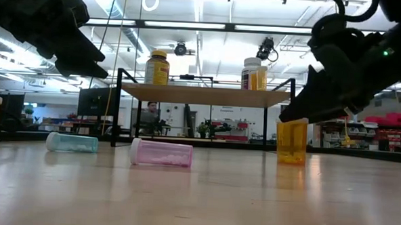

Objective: Pick and place medicine bottles onto shelf by color
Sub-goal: Put the right large orange pill bottle on the shelf, then put the large orange pill bottle on the shelf

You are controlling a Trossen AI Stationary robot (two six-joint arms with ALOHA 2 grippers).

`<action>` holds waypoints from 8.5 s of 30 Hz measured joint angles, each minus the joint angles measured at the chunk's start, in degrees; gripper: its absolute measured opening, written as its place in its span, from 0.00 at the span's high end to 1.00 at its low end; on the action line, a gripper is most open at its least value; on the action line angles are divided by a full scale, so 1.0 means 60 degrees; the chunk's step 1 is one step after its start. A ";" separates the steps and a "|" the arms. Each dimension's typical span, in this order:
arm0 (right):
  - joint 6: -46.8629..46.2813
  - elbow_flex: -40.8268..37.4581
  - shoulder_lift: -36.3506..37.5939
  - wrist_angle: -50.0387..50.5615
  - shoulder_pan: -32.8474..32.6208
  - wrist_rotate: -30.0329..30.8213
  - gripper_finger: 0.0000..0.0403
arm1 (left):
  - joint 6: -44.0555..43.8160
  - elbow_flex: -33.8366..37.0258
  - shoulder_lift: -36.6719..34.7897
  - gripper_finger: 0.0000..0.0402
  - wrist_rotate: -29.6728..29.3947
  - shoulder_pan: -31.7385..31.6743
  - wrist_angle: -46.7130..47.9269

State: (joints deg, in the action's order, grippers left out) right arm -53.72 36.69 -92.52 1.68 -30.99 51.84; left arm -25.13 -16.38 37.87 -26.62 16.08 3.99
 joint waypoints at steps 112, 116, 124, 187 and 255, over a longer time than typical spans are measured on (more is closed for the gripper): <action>0.6928 0.5927 0.1190 0.2216 0.9046 -0.5823 0.42 | 0.0546 0.0000 0.0000 0.22 -0.0127 0.0218 -0.0562; 0.7224 0.5938 0.1084 0.1851 0.9079 -0.6001 0.42 | 0.0543 0.0000 0.0000 0.22 -0.0127 0.0218 -0.0561; 0.7519 0.5938 0.0412 0.1212 0.9071 -0.6176 0.42 | 0.0536 0.0000 -0.0004 0.22 -0.0127 0.0218 -0.0571; 0.6813 0.5923 0.0582 0.1645 0.7745 -0.4528 0.27 | 0.0110 0.0000 0.0000 0.22 -0.0024 0.0255 -0.0561; 0.5900 0.5923 -0.4260 -0.2781 0.1363 -0.4589 0.27 | -0.5761 -0.0047 0.1122 0.42 -0.5619 0.6750 0.0370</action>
State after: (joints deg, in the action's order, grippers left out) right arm -18.32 72.23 -118.08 -15.01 -22.81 24.31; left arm -59.69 -16.67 44.60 -60.33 56.57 6.21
